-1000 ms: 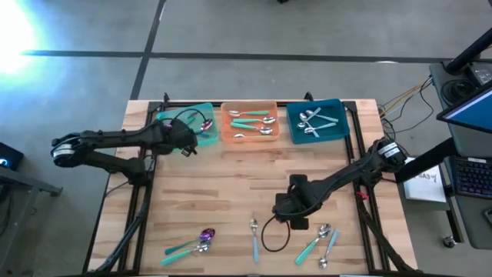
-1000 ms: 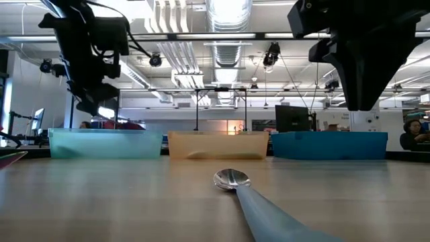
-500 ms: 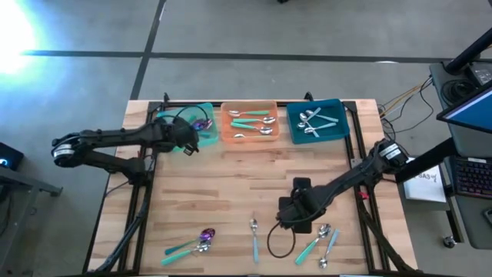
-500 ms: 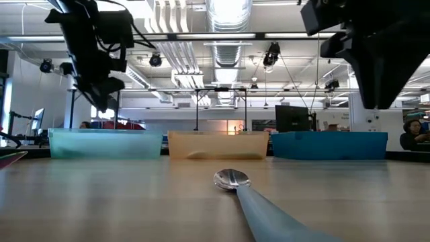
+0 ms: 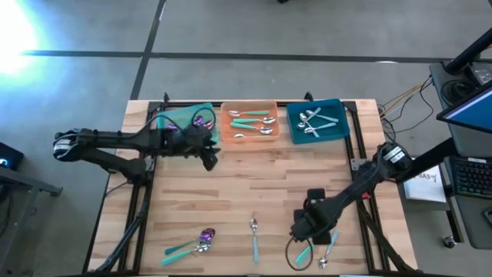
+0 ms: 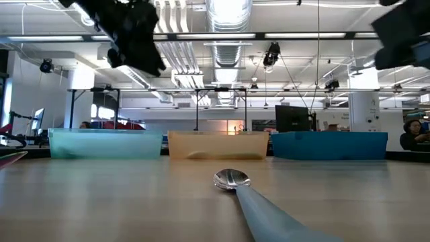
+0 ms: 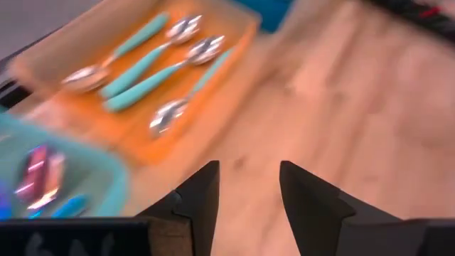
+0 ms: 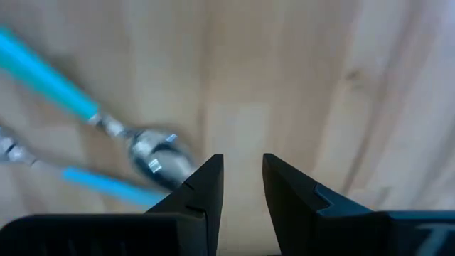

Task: Sort silverware by color (type)
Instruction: Put the light blue spoon into the blue bin

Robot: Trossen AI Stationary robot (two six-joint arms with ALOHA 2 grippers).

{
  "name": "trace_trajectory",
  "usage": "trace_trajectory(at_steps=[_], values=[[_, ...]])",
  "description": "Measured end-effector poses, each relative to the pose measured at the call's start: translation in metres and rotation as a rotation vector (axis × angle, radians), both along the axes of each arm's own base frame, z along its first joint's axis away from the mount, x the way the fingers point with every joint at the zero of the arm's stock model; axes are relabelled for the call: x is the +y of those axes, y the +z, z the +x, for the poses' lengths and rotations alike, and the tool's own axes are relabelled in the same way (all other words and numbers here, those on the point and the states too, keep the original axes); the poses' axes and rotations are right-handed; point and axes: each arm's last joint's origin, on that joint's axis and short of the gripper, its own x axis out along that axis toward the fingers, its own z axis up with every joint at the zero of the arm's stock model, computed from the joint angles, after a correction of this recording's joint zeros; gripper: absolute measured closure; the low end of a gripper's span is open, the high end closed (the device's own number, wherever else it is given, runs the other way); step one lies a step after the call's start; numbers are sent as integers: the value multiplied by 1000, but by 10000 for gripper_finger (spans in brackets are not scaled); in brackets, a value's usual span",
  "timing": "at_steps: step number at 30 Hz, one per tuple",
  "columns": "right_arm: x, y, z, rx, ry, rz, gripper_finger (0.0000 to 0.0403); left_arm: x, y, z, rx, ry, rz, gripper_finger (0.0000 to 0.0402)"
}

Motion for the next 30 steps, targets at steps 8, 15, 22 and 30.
trace_trajectory(at_steps=[8,15,22,30], values=[[30,-2,-19,17,-215,39,314,-48,14,10,-183,-153,-66,269],[68,-2,-37,-79,-112,147,314,-74,19,10,-254,-219,-59,269],[90,-4,-65,-115,297,168,314,-83,22,9,-284,-254,-65,269],[87,-14,-70,-160,332,96,314,-85,27,11,-341,-255,-77,269]])
